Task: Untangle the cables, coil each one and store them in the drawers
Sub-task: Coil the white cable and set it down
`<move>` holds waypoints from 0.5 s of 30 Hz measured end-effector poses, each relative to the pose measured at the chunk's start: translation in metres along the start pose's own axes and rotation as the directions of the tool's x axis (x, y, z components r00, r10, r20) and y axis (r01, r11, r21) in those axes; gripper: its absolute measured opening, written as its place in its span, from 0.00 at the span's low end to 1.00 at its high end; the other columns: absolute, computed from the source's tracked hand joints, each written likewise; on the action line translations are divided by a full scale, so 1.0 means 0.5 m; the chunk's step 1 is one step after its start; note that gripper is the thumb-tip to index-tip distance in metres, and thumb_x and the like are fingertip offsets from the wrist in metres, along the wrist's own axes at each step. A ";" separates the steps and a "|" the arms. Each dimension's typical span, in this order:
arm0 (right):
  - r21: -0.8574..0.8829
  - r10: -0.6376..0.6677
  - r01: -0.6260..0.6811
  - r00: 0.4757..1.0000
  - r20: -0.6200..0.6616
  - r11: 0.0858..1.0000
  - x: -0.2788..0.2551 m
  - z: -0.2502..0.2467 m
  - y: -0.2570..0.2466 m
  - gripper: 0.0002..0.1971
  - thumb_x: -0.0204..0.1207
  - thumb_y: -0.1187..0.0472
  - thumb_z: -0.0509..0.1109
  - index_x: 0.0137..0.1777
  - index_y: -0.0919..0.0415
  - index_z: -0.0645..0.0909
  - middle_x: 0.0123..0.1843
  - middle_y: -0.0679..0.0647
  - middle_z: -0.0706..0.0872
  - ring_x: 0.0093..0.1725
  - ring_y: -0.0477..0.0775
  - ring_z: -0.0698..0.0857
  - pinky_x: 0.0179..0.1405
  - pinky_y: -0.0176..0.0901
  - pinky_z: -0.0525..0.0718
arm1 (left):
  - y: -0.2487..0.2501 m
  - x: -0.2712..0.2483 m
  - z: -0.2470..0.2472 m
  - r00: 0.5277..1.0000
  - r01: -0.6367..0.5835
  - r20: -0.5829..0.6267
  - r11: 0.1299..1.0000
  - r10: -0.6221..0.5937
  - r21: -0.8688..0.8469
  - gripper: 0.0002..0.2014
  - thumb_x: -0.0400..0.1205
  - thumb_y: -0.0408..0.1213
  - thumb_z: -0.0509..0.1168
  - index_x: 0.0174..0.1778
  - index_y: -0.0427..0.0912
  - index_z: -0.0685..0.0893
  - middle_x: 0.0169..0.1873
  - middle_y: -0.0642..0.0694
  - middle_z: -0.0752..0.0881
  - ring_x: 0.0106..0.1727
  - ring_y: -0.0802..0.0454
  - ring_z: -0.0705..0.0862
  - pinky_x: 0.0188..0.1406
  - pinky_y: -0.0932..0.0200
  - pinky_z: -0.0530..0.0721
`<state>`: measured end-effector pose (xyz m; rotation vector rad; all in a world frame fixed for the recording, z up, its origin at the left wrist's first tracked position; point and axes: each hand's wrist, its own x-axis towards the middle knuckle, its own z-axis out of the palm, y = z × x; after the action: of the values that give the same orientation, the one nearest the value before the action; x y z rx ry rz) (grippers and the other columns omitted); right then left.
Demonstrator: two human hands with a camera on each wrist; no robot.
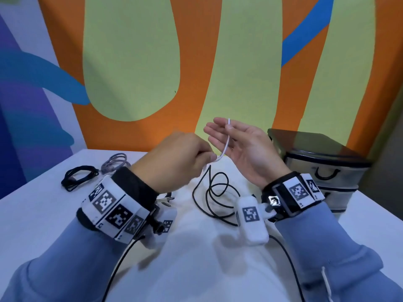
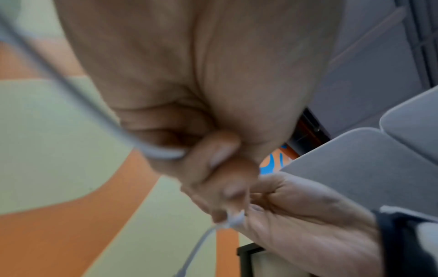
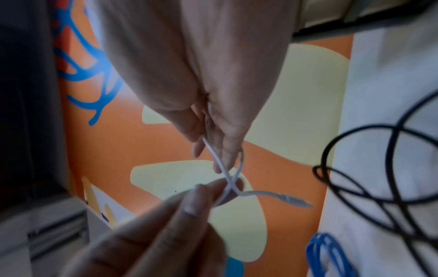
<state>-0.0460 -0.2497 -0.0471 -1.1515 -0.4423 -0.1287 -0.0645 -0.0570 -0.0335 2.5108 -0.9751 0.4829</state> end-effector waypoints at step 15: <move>-0.328 0.319 -0.211 0.891 0.322 0.921 -0.028 0.026 -0.016 0.17 0.88 0.60 0.59 0.56 0.69 0.88 0.28 0.53 0.68 0.26 0.49 0.55 0.24 0.37 0.57 | -0.053 -0.009 -0.037 0.845 -0.218 -0.533 0.894 -0.027 -0.391 0.15 0.69 0.47 0.88 0.35 0.41 0.92 0.24 0.41 0.87 0.23 0.44 0.76 0.21 0.51 0.74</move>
<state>-0.0648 -0.2429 -0.0414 -1.5197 -0.6059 0.2830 -0.0522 -0.0278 -0.0260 1.7827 -0.8697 0.8290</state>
